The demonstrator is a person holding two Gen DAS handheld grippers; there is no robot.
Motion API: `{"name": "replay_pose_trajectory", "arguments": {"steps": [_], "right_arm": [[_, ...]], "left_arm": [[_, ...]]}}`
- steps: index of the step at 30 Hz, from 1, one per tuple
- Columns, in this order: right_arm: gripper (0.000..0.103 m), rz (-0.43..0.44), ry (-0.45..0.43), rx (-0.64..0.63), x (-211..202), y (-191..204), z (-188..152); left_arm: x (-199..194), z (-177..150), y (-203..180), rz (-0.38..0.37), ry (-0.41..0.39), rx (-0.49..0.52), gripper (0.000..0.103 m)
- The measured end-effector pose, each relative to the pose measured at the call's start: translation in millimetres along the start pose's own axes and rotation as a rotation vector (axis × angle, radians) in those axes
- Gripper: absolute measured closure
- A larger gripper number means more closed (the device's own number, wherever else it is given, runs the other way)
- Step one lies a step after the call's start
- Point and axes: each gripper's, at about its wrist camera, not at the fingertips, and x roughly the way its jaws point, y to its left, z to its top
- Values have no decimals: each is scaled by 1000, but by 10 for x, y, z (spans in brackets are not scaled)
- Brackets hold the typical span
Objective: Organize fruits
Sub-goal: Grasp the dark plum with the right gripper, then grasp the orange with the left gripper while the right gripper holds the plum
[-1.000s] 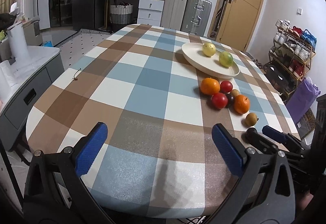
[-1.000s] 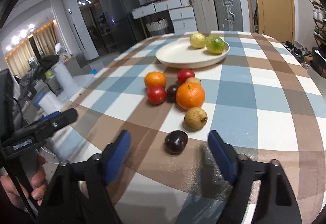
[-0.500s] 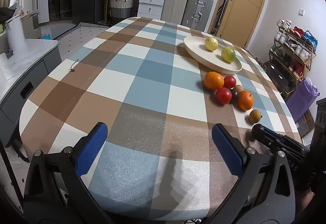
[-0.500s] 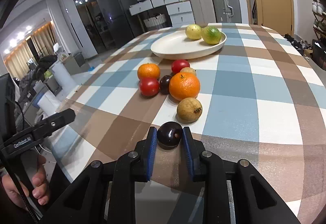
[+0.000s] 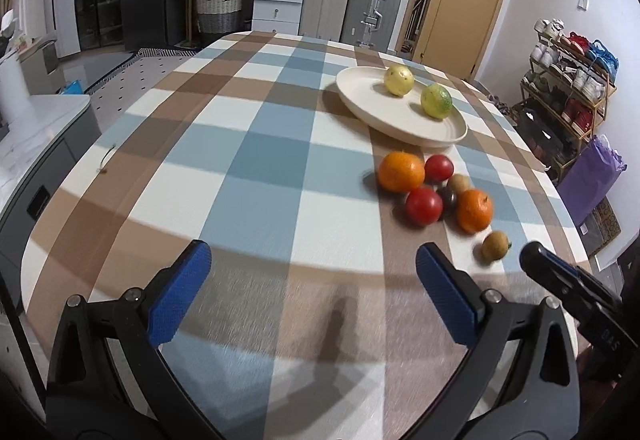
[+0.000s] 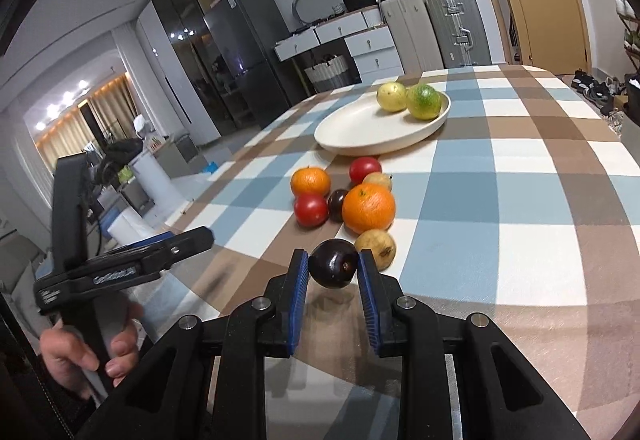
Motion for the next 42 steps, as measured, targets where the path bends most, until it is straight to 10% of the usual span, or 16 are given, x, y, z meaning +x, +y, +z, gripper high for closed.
{"name": "replay_pose_trajectory", "arguments": {"steps": [23, 31, 34, 42], "right_arm": [[77, 90, 0, 56, 46, -356, 150], [77, 124, -2, 59, 30, -352, 136], [77, 130, -2, 68, 29, -366, 129], [77, 118, 2, 66, 37, -368, 136]], "left_arm": [[1059, 719, -474, -119, 204, 39, 3], [1246, 768, -573, -227, 262, 47, 31], [1257, 758, -595, -264, 262, 67, 66], [1176, 739, -527, -307, 257, 50, 66]]}}
